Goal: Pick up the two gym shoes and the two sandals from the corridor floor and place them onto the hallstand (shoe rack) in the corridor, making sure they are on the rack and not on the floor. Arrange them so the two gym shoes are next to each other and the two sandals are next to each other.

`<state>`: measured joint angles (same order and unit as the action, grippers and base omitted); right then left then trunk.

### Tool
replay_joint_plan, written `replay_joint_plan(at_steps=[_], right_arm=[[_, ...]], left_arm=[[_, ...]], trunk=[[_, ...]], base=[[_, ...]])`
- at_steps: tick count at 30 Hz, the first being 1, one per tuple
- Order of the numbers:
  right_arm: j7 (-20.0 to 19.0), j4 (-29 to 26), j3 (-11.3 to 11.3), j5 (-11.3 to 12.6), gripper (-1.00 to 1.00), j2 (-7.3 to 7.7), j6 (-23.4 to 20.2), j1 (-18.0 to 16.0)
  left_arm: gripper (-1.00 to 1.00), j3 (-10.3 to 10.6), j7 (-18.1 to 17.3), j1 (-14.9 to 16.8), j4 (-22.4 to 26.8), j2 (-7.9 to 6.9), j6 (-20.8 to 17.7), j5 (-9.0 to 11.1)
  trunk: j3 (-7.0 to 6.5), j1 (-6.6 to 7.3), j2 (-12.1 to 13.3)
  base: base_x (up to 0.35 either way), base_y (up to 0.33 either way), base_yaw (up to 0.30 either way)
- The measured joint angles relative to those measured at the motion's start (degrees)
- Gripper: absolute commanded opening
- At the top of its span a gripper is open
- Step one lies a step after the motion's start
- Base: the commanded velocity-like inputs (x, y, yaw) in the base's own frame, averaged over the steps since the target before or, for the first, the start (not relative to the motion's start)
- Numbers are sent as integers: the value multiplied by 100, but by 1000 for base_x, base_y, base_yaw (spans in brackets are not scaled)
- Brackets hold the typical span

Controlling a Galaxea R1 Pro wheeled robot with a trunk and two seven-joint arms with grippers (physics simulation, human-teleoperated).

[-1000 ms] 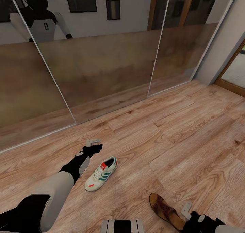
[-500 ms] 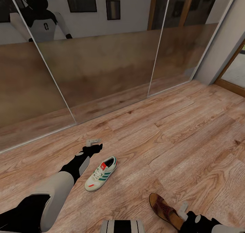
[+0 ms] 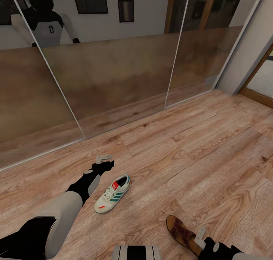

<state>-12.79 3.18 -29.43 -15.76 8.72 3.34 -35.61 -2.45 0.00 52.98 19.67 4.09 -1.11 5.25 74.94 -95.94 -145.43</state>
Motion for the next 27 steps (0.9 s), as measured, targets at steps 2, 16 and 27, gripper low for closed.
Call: replay_joint_plan(at_steps=[2, 16, 27], right_arm=[[48, 0, 0, -4, 100, -8, 0, 4], [387, -1, 0, -11, 100, -9, -6, 17], [508, -1, -4, -16, 100, -15, -8, 21]], left_arm=[[100, 0, 0, 0, -1, 0, 0, 0], [100, 0, 0, 0, -2, 0, 0, 0], [100, 0, 0, 0, -2, 0, 0, 0]], trunk=[[0, 0, 0], [0, 0, 0], [0, 0, 0]], base=[[0, 0, 0], [0, 0, 0], [0, 0, 0]])
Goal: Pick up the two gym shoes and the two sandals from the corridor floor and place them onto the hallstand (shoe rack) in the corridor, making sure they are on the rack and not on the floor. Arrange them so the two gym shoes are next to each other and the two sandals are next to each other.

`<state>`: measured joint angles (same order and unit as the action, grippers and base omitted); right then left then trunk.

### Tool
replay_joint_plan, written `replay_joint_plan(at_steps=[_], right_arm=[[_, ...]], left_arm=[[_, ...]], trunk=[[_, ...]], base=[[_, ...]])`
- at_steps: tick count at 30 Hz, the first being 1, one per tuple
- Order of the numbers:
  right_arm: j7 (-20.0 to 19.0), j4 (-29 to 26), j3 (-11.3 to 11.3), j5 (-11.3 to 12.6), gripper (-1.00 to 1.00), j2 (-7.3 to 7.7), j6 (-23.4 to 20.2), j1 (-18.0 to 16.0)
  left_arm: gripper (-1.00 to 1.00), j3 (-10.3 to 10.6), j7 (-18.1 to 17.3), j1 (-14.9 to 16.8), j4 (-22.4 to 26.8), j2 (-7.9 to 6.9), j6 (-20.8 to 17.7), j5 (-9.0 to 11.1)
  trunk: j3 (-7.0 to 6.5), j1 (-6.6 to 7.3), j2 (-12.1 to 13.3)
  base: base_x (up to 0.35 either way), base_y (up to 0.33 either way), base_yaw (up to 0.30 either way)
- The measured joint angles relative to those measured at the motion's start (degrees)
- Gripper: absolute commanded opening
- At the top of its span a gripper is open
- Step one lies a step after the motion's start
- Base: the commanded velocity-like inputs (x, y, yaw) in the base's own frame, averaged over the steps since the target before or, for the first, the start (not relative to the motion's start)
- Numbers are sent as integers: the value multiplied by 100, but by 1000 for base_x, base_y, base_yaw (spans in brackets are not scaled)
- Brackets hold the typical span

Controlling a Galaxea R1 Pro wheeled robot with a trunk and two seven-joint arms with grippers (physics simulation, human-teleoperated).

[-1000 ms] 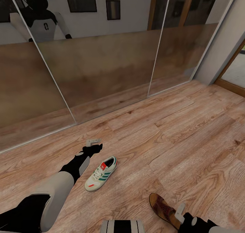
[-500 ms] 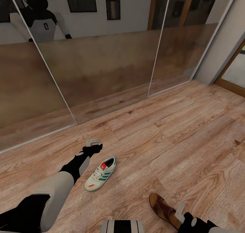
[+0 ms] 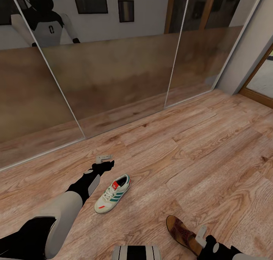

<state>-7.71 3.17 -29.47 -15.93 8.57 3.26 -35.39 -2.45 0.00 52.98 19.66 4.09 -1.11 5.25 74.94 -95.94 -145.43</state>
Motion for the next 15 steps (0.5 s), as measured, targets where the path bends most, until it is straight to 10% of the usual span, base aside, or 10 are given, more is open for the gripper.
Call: replay_joint_plan(at_steps=[15], right_arm=[[156, 12, -5, -9, 100, -161, -333, 67]], left_arm=[[100, 0, 0, 0, 0, 0, 0, 0]], trunk=[[0, 0, 0]], base=[[0, 0, 0]])
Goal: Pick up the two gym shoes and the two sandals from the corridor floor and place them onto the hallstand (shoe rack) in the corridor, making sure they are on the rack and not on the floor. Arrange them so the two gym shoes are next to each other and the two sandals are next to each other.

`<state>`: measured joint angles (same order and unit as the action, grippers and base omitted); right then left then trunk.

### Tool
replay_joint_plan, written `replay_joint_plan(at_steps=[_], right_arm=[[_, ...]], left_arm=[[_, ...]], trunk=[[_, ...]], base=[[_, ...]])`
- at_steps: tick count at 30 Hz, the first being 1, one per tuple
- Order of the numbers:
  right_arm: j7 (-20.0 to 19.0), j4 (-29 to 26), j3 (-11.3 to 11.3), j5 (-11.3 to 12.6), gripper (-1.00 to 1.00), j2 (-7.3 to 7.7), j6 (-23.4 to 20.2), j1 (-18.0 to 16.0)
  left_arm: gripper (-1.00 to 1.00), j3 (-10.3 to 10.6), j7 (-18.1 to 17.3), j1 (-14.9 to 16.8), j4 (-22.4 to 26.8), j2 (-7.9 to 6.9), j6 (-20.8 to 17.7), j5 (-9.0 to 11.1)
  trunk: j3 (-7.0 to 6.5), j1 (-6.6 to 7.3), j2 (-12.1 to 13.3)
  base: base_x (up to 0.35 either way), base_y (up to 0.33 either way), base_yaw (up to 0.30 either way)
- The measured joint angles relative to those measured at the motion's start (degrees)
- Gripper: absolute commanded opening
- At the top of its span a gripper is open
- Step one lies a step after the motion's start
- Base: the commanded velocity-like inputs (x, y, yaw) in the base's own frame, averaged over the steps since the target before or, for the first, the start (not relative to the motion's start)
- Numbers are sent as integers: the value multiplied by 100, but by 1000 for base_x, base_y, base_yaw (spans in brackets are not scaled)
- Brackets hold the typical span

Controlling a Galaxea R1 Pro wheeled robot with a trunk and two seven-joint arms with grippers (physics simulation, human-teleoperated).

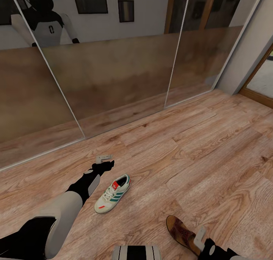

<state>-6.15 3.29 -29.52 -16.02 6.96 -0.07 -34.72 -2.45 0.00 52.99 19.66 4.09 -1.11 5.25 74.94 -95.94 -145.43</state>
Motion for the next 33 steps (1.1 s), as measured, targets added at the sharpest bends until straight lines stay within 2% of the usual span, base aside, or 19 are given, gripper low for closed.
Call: replay_joint_plan(at_steps=[3, 8, 11, 14, 33], right_arm=[[37, 1, 5, -1, 100, -9, -33, 23], [44, 2, 6, -1, 100, -10, -41, 28], [47, 2, 7, -1, 100, -11, -47, 30], [48, 2, 7, -1, 100, -11, -48, 31], [50, 1, 16, -1, 100, 27, -41, 31]], left_arm=[[100, 0, 0, 0, 0, 0, 0, 0], [100, 0, 0, 0, 0, 0, 0, 0], [100, 0, 0, 0, 0, 0, 0, 0], [100, 0, 0, 0, 0, 0, 0, 0], [100, 0, 0, 0, 0, 0, 0, -1]], trunk=[[0, 0, 0], [110, -13, -6], [111, -13, -7], [177, -21, -10], [177, -21, -11]], base=[[0, 0, 0], [0, 0, 0], [0, 0, 0], [0, 0, 0], [0, 0, 0]])
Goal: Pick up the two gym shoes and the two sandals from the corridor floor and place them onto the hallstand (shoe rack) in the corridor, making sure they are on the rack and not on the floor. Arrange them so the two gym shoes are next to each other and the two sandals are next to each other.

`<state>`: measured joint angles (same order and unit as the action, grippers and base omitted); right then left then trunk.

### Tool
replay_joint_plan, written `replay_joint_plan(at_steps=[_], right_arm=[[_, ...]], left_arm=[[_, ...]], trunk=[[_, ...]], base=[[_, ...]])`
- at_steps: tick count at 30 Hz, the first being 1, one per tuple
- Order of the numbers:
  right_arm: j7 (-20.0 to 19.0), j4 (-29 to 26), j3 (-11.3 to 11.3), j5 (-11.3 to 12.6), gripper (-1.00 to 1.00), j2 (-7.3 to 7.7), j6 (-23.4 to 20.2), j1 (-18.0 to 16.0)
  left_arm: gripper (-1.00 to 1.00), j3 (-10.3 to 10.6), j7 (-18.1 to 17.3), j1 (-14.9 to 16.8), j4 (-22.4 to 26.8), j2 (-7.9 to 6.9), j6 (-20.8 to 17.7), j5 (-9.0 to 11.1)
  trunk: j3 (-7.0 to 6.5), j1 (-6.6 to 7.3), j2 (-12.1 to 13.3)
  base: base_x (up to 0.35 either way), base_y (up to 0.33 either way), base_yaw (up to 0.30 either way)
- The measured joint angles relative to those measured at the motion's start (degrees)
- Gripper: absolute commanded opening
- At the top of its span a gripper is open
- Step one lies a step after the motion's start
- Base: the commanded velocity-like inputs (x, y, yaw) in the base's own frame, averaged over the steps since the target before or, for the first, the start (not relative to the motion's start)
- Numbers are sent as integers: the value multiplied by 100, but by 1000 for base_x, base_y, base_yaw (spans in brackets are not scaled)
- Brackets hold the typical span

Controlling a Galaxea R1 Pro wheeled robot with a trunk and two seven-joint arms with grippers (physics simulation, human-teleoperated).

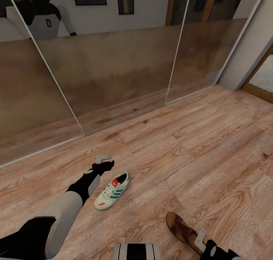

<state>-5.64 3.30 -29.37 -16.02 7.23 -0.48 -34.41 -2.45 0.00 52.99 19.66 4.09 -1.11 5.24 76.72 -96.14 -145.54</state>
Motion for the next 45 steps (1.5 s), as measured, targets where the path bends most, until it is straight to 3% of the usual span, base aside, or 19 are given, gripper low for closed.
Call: replay_joint_plan(at_steps=[10, 14, 28, 45], right_arm=[[-1, 0, 0, 0, 100, 43, 0, 0], [-1, 0, 0, 0, 100, 78, 0, 0], [7, 0, 0, 0, 100, 102, 2, 0], [526, -2, 4, 8, 100, 103, 0, 0]], left_arm=[[100, 0, 0, 0, 0, 0, 0, 1], [100, 0, 0, 0, 0, 0, 0, -1], [100, 0, 0, 0, 0, 0, 0, 0], [100, 0, 0, 0, 0, 0, 0, 0]], trunk=[[0, 0, 0], [88, -11, -5], [89, -10, -5], [89, -10, -5]], base=[[0, 0, 0], [0, 0, 0], [0, 0, 0], [0, 0, 0]])
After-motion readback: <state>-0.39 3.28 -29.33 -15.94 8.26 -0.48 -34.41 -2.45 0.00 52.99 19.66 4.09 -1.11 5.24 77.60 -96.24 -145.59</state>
